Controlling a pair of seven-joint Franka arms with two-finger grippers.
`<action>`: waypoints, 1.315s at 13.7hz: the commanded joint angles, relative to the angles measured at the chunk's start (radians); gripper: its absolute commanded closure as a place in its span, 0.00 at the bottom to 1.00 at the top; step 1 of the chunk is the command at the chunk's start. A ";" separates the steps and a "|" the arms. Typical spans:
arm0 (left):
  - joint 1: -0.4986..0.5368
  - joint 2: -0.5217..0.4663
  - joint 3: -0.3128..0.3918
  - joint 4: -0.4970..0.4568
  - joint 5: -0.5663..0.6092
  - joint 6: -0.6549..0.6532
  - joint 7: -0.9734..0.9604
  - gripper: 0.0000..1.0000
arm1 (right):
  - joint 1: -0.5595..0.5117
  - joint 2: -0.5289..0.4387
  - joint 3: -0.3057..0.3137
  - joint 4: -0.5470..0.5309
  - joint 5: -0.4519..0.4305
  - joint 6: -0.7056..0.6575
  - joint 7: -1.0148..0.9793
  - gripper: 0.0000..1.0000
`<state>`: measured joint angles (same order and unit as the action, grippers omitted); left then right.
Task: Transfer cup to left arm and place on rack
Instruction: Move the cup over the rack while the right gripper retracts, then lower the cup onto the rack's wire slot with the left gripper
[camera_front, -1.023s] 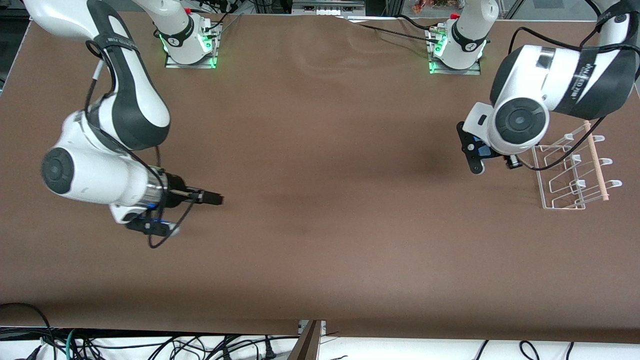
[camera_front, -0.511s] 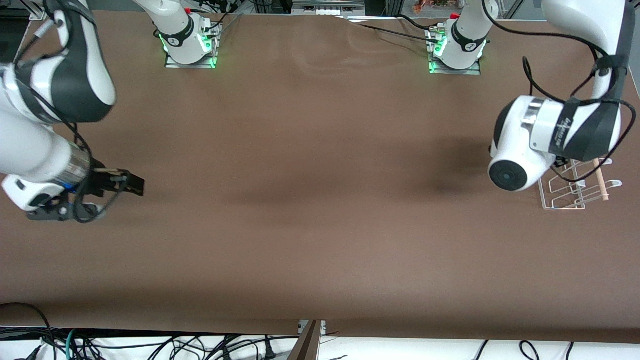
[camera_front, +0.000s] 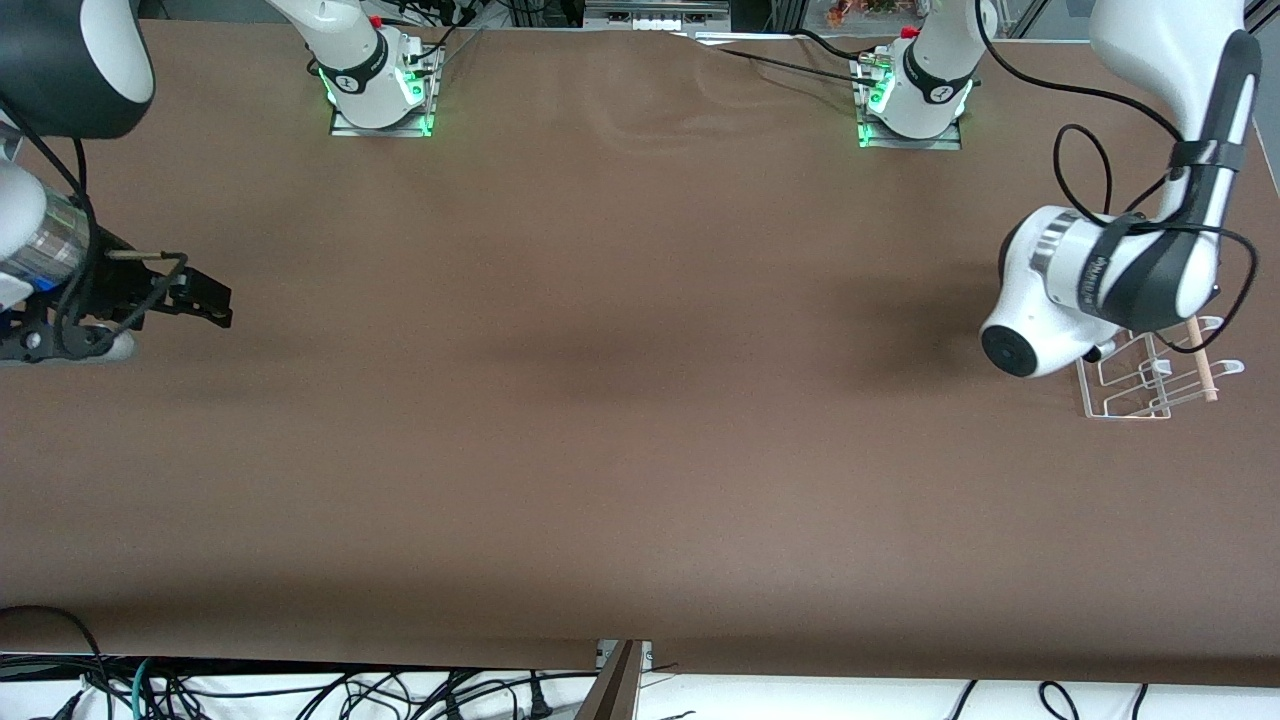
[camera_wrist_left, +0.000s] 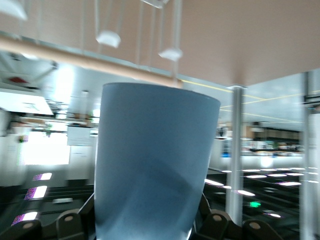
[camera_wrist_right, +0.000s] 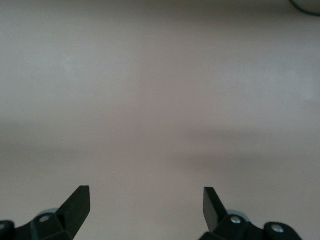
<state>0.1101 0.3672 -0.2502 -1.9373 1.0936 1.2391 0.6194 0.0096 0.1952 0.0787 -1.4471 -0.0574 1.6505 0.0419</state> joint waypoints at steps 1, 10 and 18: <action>0.063 -0.140 -0.015 -0.205 0.092 0.138 -0.026 1.00 | -0.016 -0.049 0.010 -0.033 -0.012 0.006 -0.014 0.00; 0.092 -0.169 -0.021 -0.425 0.215 0.226 -0.334 1.00 | -0.020 -0.028 0.004 -0.007 -0.013 -0.012 -0.062 0.00; 0.117 -0.106 -0.021 -0.488 0.351 0.298 -0.415 0.92 | -0.020 -0.022 0.004 -0.006 -0.012 -0.006 -0.062 0.00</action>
<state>0.2018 0.2608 -0.2631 -2.4166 1.3961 1.5131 0.2180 -0.0007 0.1749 0.0757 -1.4578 -0.0578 1.6491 -0.0048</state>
